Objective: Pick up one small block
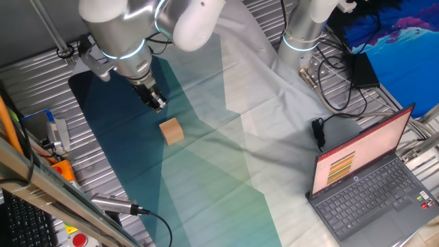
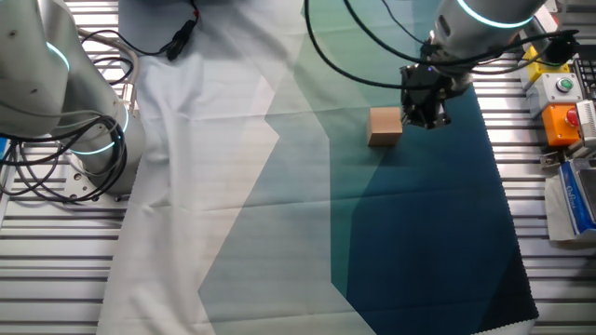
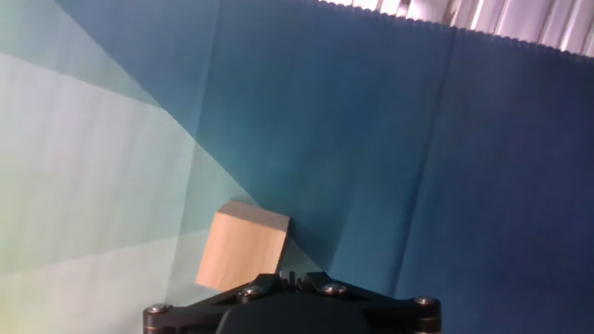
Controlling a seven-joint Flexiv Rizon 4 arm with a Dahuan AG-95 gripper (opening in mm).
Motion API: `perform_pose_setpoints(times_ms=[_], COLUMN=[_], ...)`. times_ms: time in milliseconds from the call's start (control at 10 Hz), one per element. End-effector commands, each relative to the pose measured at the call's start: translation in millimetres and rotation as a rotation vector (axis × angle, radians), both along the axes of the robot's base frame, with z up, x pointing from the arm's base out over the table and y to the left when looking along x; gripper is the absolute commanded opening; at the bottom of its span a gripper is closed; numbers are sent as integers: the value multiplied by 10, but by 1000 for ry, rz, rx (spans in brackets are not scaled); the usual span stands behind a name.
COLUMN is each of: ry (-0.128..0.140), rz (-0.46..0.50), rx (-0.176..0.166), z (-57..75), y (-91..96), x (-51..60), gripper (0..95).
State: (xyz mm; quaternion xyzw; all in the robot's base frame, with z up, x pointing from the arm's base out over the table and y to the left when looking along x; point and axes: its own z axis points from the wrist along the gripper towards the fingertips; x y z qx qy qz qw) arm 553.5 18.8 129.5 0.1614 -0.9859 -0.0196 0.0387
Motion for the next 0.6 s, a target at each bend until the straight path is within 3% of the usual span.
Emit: perform_pose_setpoints(times_ms=[100, 600], ry=[-5, -14], rz=[6, 4], rx=[0, 0], z=[6, 60], y=[-53, -208], x=[-101, -402], gripper=[0, 0])
